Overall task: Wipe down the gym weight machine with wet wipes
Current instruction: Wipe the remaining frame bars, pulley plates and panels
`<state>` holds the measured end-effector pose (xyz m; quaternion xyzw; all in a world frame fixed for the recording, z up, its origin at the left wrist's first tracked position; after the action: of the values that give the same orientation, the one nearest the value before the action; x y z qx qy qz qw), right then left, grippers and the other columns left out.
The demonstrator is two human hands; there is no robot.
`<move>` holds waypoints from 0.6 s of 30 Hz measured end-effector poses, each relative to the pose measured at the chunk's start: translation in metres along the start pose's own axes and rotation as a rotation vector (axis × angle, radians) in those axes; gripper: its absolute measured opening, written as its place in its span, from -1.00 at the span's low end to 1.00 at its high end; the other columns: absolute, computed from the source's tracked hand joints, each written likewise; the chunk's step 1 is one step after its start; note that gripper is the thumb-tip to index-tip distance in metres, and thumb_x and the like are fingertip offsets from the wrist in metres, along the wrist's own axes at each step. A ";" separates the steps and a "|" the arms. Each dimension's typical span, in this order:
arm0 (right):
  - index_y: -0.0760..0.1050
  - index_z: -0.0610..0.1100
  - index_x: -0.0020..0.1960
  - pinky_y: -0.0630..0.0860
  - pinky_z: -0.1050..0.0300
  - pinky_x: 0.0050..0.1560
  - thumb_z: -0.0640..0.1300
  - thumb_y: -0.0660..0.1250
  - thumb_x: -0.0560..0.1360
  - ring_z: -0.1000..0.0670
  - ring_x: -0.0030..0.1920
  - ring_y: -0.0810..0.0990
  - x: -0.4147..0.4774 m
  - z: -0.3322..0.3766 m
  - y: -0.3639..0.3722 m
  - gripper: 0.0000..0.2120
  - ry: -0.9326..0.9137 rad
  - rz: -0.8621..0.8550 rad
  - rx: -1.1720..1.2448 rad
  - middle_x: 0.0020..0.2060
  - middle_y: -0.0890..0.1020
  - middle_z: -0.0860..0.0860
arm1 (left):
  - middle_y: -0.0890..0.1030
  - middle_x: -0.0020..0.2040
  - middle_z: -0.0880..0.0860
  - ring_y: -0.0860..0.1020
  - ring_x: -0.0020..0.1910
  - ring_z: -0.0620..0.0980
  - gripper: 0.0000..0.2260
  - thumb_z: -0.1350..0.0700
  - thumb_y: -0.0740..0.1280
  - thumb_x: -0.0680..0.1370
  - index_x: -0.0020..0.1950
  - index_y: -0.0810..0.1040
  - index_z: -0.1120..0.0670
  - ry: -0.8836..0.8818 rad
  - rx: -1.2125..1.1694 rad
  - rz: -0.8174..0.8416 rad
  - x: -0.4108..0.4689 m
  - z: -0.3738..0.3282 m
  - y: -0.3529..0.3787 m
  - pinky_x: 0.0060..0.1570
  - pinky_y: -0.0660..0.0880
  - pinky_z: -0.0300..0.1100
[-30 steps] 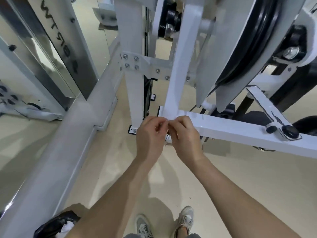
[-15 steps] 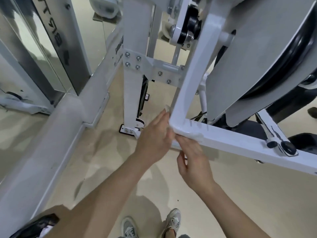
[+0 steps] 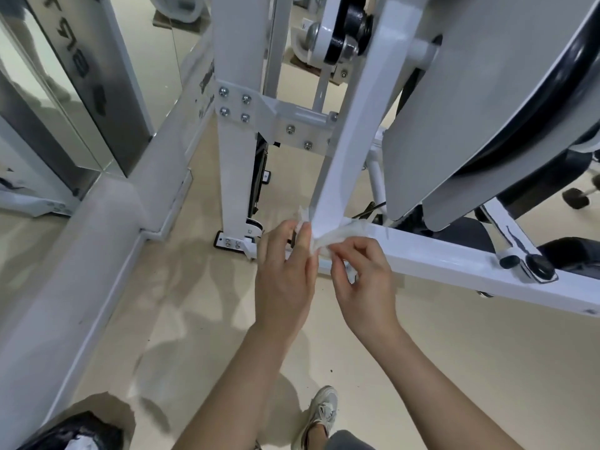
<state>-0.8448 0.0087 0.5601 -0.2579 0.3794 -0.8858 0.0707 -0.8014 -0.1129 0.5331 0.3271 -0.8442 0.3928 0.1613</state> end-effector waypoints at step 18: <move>0.58 -0.14 -0.19 0.56 0.08 -0.25 -0.33 0.32 0.47 0.07 -0.33 0.57 -0.002 -0.038 0.020 -0.86 -0.259 -0.223 0.347 -0.36 0.57 0.11 | 0.33 0.46 0.20 0.25 0.50 0.14 -0.71 0.24 0.27 0.61 0.32 0.41 0.25 0.712 0.266 -0.234 -0.010 0.016 0.047 0.41 0.31 0.08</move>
<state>-0.8632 0.0195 0.5234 -0.3936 0.1786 -0.8995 0.0637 -0.8265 -0.0989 0.4914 0.2824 -0.6342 0.5667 0.4437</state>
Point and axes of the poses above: each hand's wrist, its own x-axis towards the middle knuckle, its own y-axis out of the palm, z = x × y, the point moved 4 cm from there along x, towards the middle knuckle
